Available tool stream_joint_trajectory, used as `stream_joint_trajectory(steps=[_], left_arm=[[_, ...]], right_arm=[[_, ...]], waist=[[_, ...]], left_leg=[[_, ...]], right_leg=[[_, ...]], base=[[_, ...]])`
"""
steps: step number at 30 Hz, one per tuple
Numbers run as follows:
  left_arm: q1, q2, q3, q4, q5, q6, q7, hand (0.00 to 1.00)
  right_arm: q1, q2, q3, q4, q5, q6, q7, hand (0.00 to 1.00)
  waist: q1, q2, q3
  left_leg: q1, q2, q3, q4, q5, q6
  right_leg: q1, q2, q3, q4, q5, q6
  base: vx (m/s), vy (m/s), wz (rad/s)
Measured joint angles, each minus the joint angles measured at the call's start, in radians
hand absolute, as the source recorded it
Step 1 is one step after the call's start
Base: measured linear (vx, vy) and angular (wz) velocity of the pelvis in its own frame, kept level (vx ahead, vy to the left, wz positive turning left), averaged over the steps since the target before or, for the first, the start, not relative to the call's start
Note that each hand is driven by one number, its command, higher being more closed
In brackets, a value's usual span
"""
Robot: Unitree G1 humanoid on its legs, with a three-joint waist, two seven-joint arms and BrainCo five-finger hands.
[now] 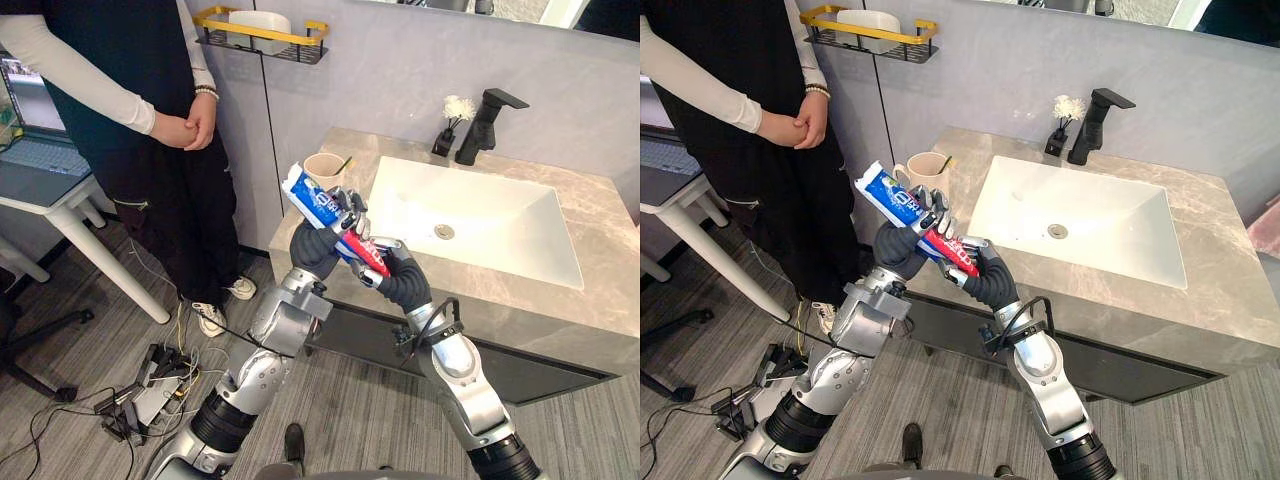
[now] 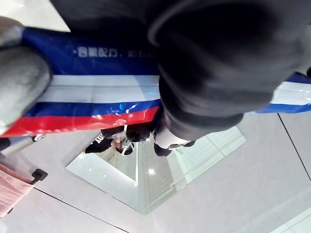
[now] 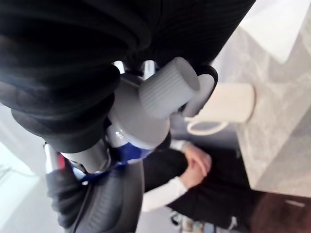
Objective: Organize washtable
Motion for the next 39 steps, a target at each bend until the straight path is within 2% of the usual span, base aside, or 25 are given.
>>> stream_joint_trajectory(steps=[4, 5, 11, 16, 21, 24, 27, 29, 33, 39], left_arm=[[0.000, 0.000, 0.007, 0.000, 0.033, 0.008, -0.005, 1.00], [-0.001, 0.001, 0.012, 0.001, 0.043, 0.015, -0.008, 1.00], [-0.108, 0.066, 0.064, 0.040, 0.112, 0.024, -0.042, 1.00], [-0.209, 0.136, 0.098, 0.044, 0.198, 0.011, -0.047, 1.00], [-0.365, 0.194, 0.098, 0.188, 0.281, -0.003, -0.035, 1.00], [-0.482, 0.219, 0.098, 0.275, 0.340, -0.011, -0.009, 1.00], [-0.585, 0.239, 0.107, 0.321, 0.420, -0.043, 0.044, 1.00], [-0.649, 0.240, 0.107, 0.374, 0.459, -0.067, 0.052, 1.00], [-0.782, 0.254, 0.107, 0.552, 0.603, -0.068, 0.117, 1.00], [-0.886, 0.310, 0.107, 0.702, 0.644, -0.068, 0.181, 1.00]], right_arm=[[0.000, 0.006, 0.000, 0.010, 0.007, 0.000, 0.018, 1.00], [0.000, 0.011, 0.000, 0.017, 0.015, 0.000, 0.026, 0.00], [0.036, 0.027, 0.007, 0.064, 0.055, 0.019, 0.042, 0.00], [0.118, 0.029, 0.036, 0.066, 0.116, 0.041, 0.078, 0.00], [0.200, 0.034, 0.097, 0.067, 0.166, 0.045, 0.096, 0.00], [0.265, 0.037, 0.118, 0.067, 0.199, 0.046, 0.107, 0.00], [0.304, 0.038, 0.132, 0.069, 0.200, 0.047, 0.122, 0.00], [0.313, 0.038, 0.135, 0.069, 0.200, 0.047, 0.122, 0.00], [0.325, 0.037, 0.138, 0.069, 0.200, 0.046, 0.121, 0.00], [0.374, 0.024, 0.154, 0.069, 0.210, 0.045, 0.120, 0.00]], waist=[[0.000, 0.001, -0.001], [-0.001, 0.002, -0.001], [0.000, 0.006, -0.004], [-0.009, 0.009, -0.008], [-0.027, 0.011, -0.015], [-0.030, 0.013, -0.029], [-0.044, 0.013, -0.029], [-0.055, 0.012, -0.030], [-0.057, 0.009, -0.032], [-0.064, -0.006, -0.029]], left_leg=[[0.005, 0.000, 0.005, 0.000, 0.001, 0.001], [0.006, 0.001, 0.006, 0.000, 0.003, 0.004], [0.008, 0.002, 0.009, 0.000, 0.000, 0.000], [0.008, 0.000, 0.012, 0.000, -0.001, 0.000], [0.007, 0.005, 0.023, 0.000, -0.002, 0.000], [-0.001, 0.006, 0.031, 0.000, -0.002, 0.001], [-0.001, 0.007, 0.034, 0.000, -0.002, 0.002], [-0.007, 0.010, 0.037, 0.000, -0.001, 0.002], [-0.026, 0.025, 0.055, 0.000, -0.002, 0.001], [-0.065, 0.038, 0.077, 0.000, 0.004, 0.003]], right_leg=[[0.002, 0.000, 0.006, 0.000, 0.000, 0.000], [0.002, 0.000, 0.006, 0.000, 0.001, 0.000], [0.002, 0.000, 0.009, 0.002, 0.003, -0.002], [0.001, 0.000, 0.009, 0.002, 0.003, -0.003], [-0.005, 0.000, 0.019, 0.001, 0.006, -0.007], [-0.018, 0.001, 0.028, 0.001, 0.007, -0.009], [-0.021, 0.002, 0.033, 0.001, 0.007, -0.009], [-0.029, 0.004, 0.036, 0.003, 0.007, -0.009], [-0.061, 0.014, 0.065, -0.001, 0.018, -0.016], [-0.110, 0.024, 0.092, -0.009, 0.046, -0.013]], base=[[0.01, -0.001, -0.04], [0.00, 0.000, 0.00], [0.00, 0.000, 0.00], [0.00, 0.000, 0.00], [0.00, 0.002, -0.06], [0.02, -0.004, -0.10], [0.02, -0.003, -0.03], [0.02, -0.006, -0.07], [0.00, -0.015, -0.19], [0.02, -0.006, -0.16]])
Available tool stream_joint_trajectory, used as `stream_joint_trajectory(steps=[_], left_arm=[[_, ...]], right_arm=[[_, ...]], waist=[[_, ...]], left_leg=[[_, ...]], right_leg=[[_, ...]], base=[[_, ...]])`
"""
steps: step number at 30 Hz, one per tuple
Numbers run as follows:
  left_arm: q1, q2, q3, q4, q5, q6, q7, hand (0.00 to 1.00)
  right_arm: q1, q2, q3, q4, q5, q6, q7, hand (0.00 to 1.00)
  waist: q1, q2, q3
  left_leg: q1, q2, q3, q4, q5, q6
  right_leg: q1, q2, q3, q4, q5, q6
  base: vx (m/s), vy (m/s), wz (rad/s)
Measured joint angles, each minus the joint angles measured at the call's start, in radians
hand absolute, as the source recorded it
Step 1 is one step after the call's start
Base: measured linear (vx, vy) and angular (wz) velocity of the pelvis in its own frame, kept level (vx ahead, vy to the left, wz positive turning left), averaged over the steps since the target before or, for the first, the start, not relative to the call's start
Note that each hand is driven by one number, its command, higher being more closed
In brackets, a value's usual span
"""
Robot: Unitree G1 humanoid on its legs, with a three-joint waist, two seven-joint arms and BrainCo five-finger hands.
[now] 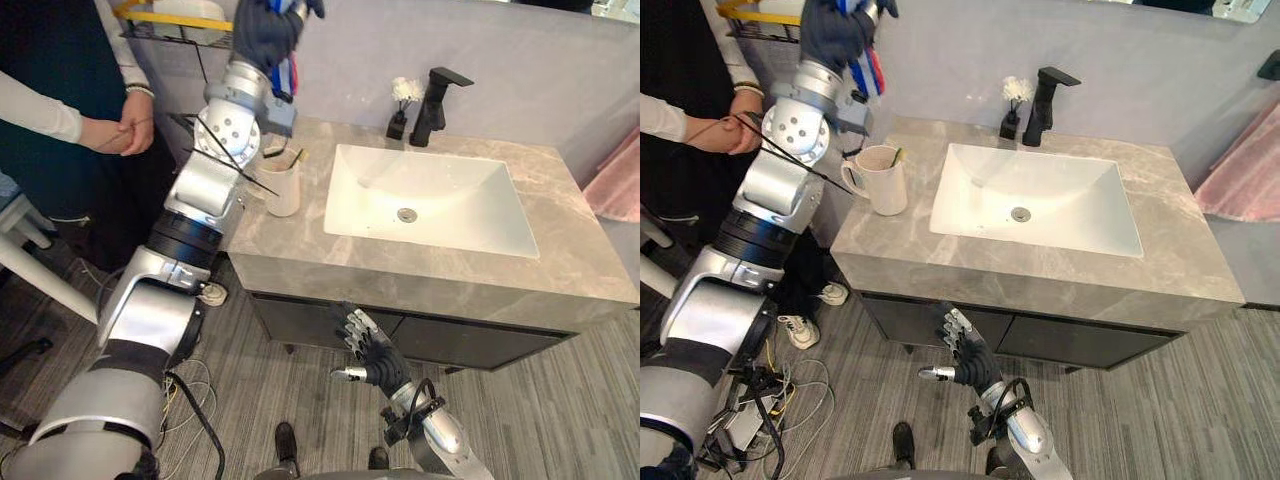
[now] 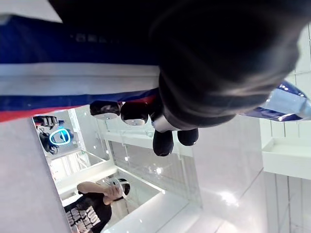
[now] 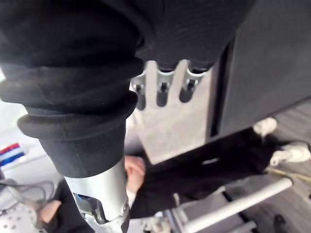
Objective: Organize washtable
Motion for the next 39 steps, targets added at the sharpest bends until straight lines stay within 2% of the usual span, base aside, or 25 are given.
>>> stream_joint_trajectory(steps=[6, 10, 15, 24, 39], left_arm=[[-0.148, 0.065, -0.001, 0.074, 0.005, -0.001, 0.059, 1.00], [-0.176, 0.106, 0.000, 0.083, 0.004, -0.002, 0.087, 1.00], [-0.177, 0.113, 0.000, 0.091, 0.004, -0.002, 0.088, 1.00], [-0.178, 0.096, 0.000, 0.115, 0.002, -0.002, 0.084, 1.00], [-0.178, 0.053, 0.000, 0.115, -0.006, -0.002, 0.082, 1.00]], right_arm=[[0.000, -0.003, 0.028, 0.010, 0.023, -0.002, 0.000, 0.00], [-0.006, -0.001, 0.033, 0.010, 0.029, -0.002, -0.001, 0.00], [-0.030, -0.002, 0.051, 0.010, 0.030, -0.004, -0.003, 0.00], [-0.035, -0.007, 0.052, 0.010, 0.031, -0.004, -0.005, 0.00], [-0.038, -0.025, 0.058, 0.010, 0.030, -0.004, -0.003, 0.00]], waist=[[-0.018, -0.065, 0.048], [-0.018, -0.081, 0.073], [-0.017, -0.094, 0.117], [-0.019, -0.099, 0.167], [-0.018, -0.097, 0.173]], left_leg=[[-0.015, 0.000, 0.003, 0.000, 0.000, 0.000], [-0.024, -0.003, 0.003, 0.000, 0.000, 0.000], [-0.034, -0.004, 0.002, 0.000, 0.000, 0.000], [-0.039, -0.006, -0.001, 0.001, 0.000, 0.001], [-0.039, -0.008, -0.009, 0.000, 0.000, 0.001]], right_leg=[[-0.013, 0.000, 0.006, -0.006, 0.007, -0.001], [-0.023, -0.003, 0.005, -0.006, 0.007, -0.001], [-0.029, -0.005, 0.001, -0.006, 0.008, -0.001], [-0.029, -0.005, 0.000, -0.006, 0.009, 0.000], [-0.026, -0.006, -0.006, -0.005, 0.009, 0.000]], base=[[0.01, 0.005, -0.02], [0.01, 0.008, 0.00], [0.01, 0.011, 0.02], [0.01, 0.004, 0.00], [0.00, 0.000, 0.00]])
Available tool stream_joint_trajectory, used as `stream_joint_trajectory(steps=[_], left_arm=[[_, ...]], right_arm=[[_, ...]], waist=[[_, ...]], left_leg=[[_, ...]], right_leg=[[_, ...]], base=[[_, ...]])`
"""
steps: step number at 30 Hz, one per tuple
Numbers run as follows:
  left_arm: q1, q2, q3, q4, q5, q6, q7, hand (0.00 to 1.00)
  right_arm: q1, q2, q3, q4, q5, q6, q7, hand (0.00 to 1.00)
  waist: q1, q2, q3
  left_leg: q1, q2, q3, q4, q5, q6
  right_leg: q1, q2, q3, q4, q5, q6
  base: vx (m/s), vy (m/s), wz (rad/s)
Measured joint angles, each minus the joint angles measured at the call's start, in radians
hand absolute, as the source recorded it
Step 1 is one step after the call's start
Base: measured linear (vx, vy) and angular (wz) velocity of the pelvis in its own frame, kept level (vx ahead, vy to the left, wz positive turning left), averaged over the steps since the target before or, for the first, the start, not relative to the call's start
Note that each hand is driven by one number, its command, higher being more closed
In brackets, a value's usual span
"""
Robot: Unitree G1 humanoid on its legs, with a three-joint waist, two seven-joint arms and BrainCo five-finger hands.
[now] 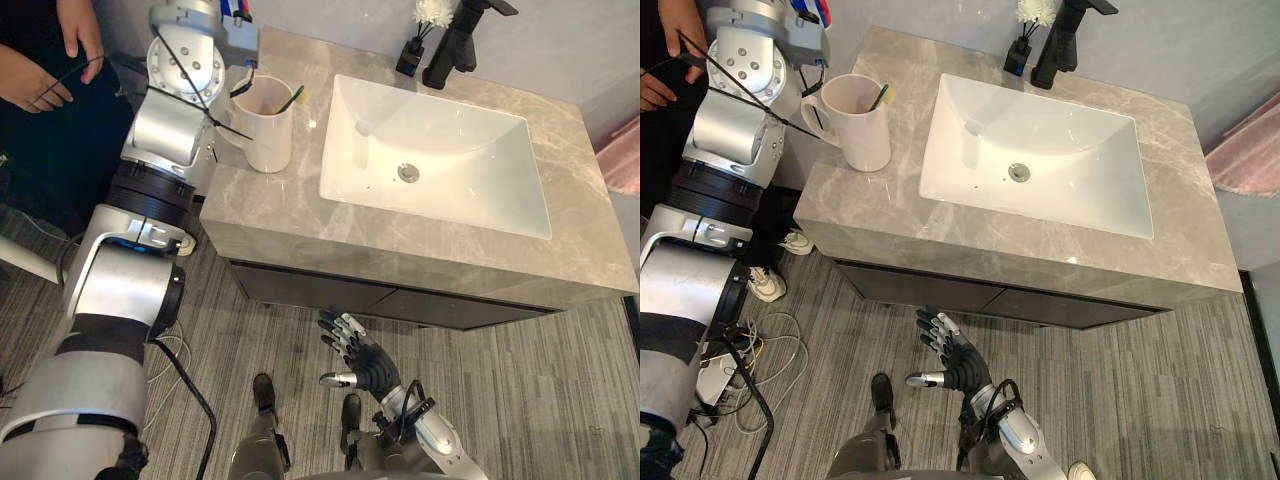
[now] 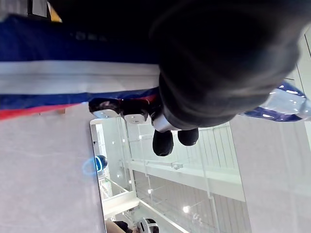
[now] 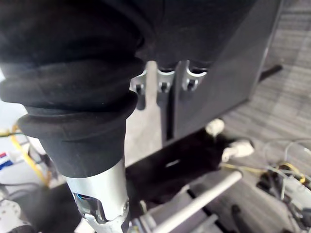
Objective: Organize washtable
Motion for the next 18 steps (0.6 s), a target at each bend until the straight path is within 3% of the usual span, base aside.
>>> stream_joint_trajectory(steps=[18], left_arm=[[0.074, -0.051, 0.000, 0.000, -0.001, 0.001, -0.044, 1.00]], right_arm=[[-0.010, -0.004, -0.001, 0.029, -0.001, 0.001, 0.003, 0.00]], waist=[[0.000, 0.015, 0.010]], left_leg=[[0.014, -0.004, -0.012, 0.000, 0.000, 0.000]], right_leg=[[0.020, -0.001, -0.013, -0.001, -0.001, -0.001]], base=[[0.00, 0.002, 0.02]])
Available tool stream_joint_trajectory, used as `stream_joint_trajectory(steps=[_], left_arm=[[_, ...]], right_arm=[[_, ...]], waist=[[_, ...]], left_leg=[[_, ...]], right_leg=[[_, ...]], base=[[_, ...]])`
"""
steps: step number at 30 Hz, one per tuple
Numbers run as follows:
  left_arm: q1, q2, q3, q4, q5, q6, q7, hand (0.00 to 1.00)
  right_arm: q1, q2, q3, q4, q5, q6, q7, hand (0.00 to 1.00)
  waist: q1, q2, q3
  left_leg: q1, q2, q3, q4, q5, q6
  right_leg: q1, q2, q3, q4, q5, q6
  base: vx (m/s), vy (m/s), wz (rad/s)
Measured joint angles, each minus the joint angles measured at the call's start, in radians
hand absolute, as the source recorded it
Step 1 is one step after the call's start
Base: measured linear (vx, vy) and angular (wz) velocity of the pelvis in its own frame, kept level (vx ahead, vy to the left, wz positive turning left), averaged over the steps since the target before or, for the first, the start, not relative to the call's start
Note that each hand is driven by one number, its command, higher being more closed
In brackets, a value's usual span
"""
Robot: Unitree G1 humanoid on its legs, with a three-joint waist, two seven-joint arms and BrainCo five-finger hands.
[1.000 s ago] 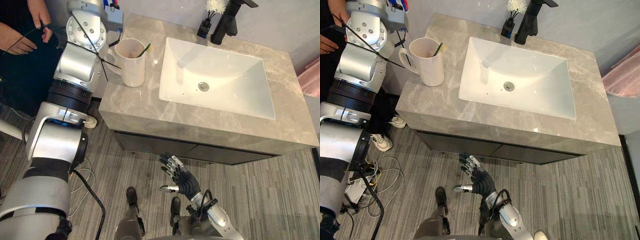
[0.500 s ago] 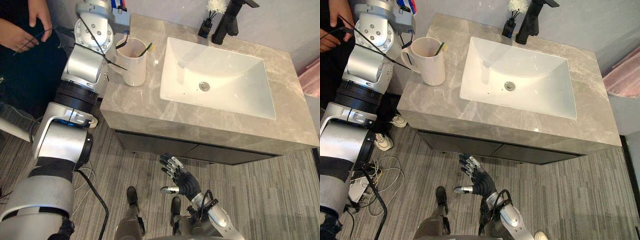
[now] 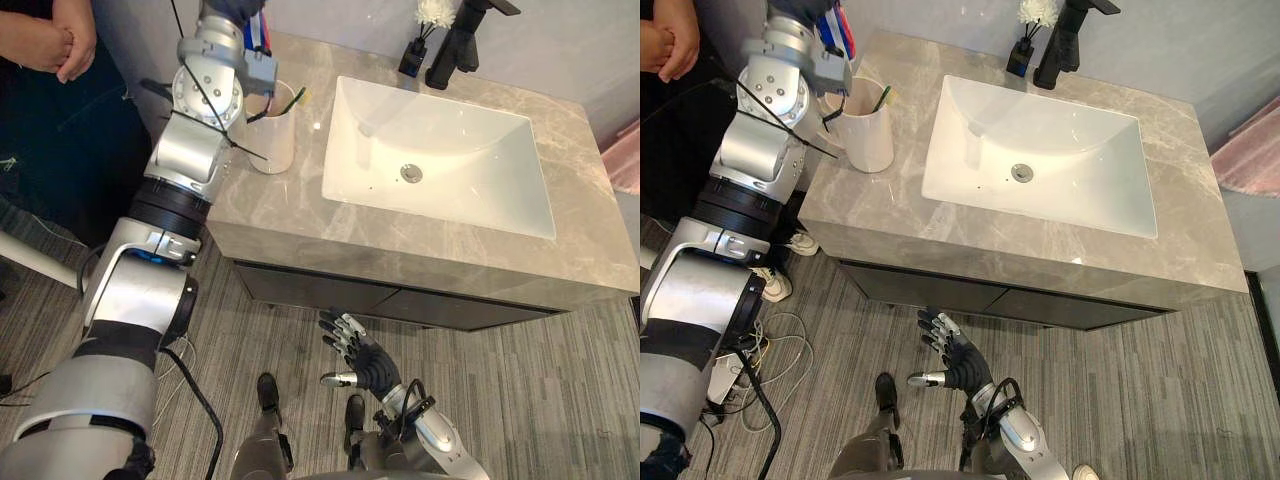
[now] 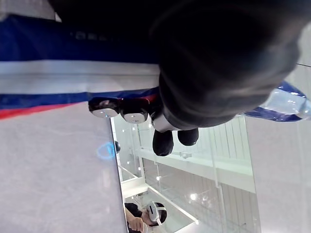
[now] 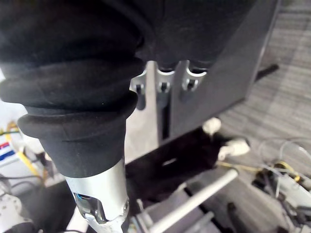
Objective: Organize washtable
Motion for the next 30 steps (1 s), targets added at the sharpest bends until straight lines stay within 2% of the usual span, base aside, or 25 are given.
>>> stream_joint_trajectory(steps=[5, 16, 19, 26, 27, 30], left_arm=[[0.039, -0.035, 0.025, 0.000, 0.000, 0.001, -0.002, 1.00], [0.064, -0.037, 0.034, 0.000, 0.000, 0.002, -0.018, 1.00], [0.101, -0.069, 0.064, -0.001, 0.000, 0.002, -0.017, 1.00], [0.136, -0.087, 0.064, -0.001, 0.000, 0.005, -0.017, 1.00], [0.136, -0.091, 0.064, -0.001, 0.000, 0.005, -0.016, 0.00], [0.138, -0.095, 0.065, -0.001, -0.001, 0.005, -0.016, 0.00]], right_arm=[[0.003, -0.004, 0.000, 0.000, -0.001, 0.000, 0.000, 0.00], [0.004, -0.009, -0.001, 0.000, -0.001, 0.000, 0.000, 0.00], [0.016, -0.009, -0.006, 0.000, -0.002, 0.000, 0.000, 0.00], [0.024, -0.013, -0.008, 0.000, -0.003, 0.000, -0.001, 0.00], [0.024, -0.013, -0.008, 0.000, -0.003, 0.000, -0.001, 0.00], [0.024, -0.013, -0.008, 0.000, -0.003, 0.000, -0.002, 0.00]], waist=[[0.000, 0.007, 0.004], [0.001, 0.013, 0.008], [0.001, 0.017, 0.010], [0.002, 0.023, 0.014], [0.002, 0.024, 0.015], [0.002, 0.028, 0.018]], left_leg=[[0.008, -0.002, -0.006, 0.000, 0.000, 0.000], [0.008, -0.002, -0.007, 0.000, 0.000, 0.000], [0.008, -0.002, -0.007, 0.000, 0.000, 0.000], [0.007, -0.002, -0.006, 0.000, 0.000, 0.000], [0.007, -0.002, -0.005, 0.000, 0.000, 0.000], [0.007, -0.001, -0.004, 0.000, 0.000, 0.000]], right_leg=[[0.013, -0.001, -0.006, -0.001, 0.000, 0.000], [0.014, -0.001, -0.008, -0.001, 0.000, 0.000], [0.014, -0.001, -0.008, -0.001, 0.000, 0.000], [0.013, -0.001, -0.007, -0.001, 0.000, 0.000], [0.012, -0.001, -0.007, -0.001, 0.000, 0.000], [0.011, 0.000, -0.006, -0.001, 0.000, 0.000]], base=[[0.00, 0.014, 0.03], [0.00, 0.000, 0.00], [0.00, 0.000, 0.00], [0.00, 0.000, 0.00], [0.00, 0.000, 0.00], [0.00, 0.000, 0.00]])
